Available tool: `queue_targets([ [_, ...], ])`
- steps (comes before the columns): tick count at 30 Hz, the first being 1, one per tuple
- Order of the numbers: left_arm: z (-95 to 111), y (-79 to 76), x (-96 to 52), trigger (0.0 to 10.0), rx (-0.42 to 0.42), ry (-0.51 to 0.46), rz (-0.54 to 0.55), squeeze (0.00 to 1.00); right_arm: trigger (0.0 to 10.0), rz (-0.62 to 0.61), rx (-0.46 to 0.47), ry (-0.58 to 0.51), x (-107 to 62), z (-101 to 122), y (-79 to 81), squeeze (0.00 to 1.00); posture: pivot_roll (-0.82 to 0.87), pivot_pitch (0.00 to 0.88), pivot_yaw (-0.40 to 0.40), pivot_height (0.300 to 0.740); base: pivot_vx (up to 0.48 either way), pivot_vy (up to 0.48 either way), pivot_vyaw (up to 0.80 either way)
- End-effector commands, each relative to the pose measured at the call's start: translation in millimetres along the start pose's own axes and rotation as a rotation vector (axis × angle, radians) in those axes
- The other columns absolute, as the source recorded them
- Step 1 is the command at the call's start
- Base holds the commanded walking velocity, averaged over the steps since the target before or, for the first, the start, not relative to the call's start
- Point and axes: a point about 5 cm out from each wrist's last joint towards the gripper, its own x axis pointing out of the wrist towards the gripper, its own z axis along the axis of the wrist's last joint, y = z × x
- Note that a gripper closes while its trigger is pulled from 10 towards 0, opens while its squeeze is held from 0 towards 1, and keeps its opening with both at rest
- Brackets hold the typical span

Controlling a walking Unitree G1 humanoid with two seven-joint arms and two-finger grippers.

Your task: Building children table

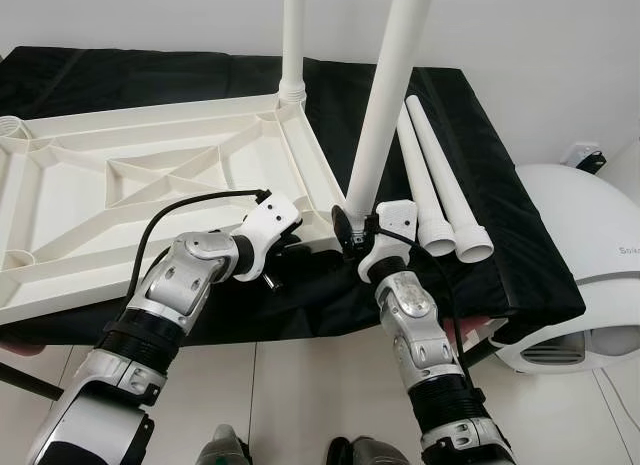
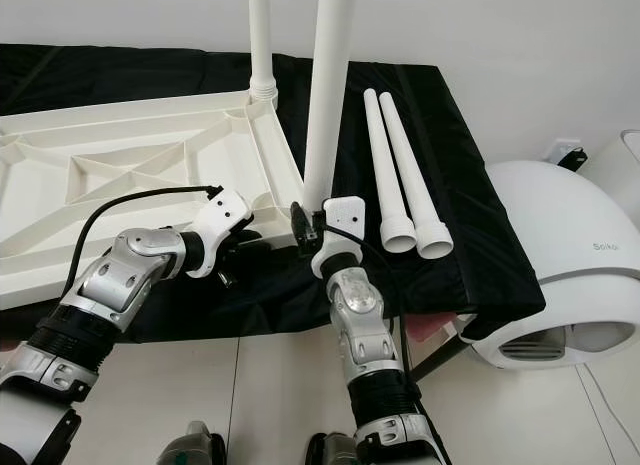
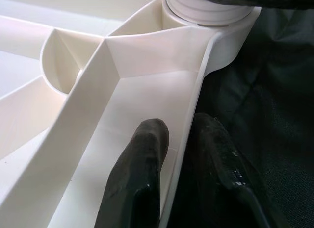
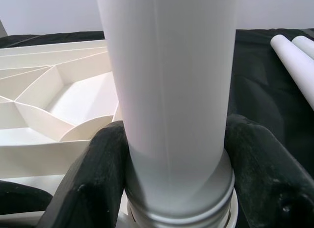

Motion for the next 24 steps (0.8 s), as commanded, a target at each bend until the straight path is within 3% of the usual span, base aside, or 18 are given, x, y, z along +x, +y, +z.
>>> queue_targets([
  [1, -6.3, -7.5, 1.3, 10.0, -0.002, 0.019, -0.054, 0.00, 0.0, -0.076, 0.089, 0.021, -12.9, -6.4, 11.6, 0.00, 0.04, 0.011, -0.045, 0.740, 0.000, 0.000, 0.00],
  [2, -6.5, -6.9, 1.2, 10.0, -0.002, 0.021, -0.054, 0.00, 0.6, -0.078, 0.087, 0.027, -12.1, -7.0, 11.0, 0.00, 0.04, 0.016, -0.043, 0.740, 0.000, 0.000, 0.00],
  [4, -6.5, -6.5, 1.2, 10.0, -0.001, 0.022, -0.053, 0.00, 0.6, -0.080, 0.083, 0.030, -11.5, -7.2, 10.5, 0.00, 0.04, 0.016, -0.043, 0.740, 0.000, 0.000, 0.00],
  [5, -5.3, -6.3, 0.3, 10.0, -0.001, 0.018, -0.053, 0.00, 10.0, -0.079, 0.083, 0.043, -10.9, -8.1, 8.7, 0.00, 0.04, 0.019, -0.042, 0.740, 0.000, 0.000, 0.00],
  [9, -6.2, -5.7, 0.3, 10.0, 0.000, 0.023, -0.053, 0.00, 10.0, -0.062, 0.087, 0.051, -10.6, -9.4, 6.5, 0.00, 0.04, 0.022, -0.039, 0.740, 0.000, 0.000, 0.00],
  [10, -5.7, -5.5, 0.2, 10.0, 0.001, 0.022, -0.054, 0.00, 10.0, -0.049, 0.078, 0.056, -9.9, -9.9, 4.6, 1.00, 0.04, 0.025, -0.038, 0.740, 0.000, 0.000, 0.00],
  [16, -5.3, -5.3, 0.0, 10.0, 0.002, 0.022, -0.053, 0.00, 10.0, -0.031, 0.077, 0.055, -9.3, -9.5, 0.9, 1.00, 0.04, 0.027, -0.038, 0.740, 0.000, 0.000, 0.00],
  [24, -5.2, -3.4, -0.6, 10.0, 0.002, 0.022, -0.049, 0.00, 10.0, 0.070, 0.037, 0.046, -4.9, -7.0, -18.3, 1.00, 0.03, 0.042, -0.032, 0.740, 0.000, 0.000, 0.00],
])
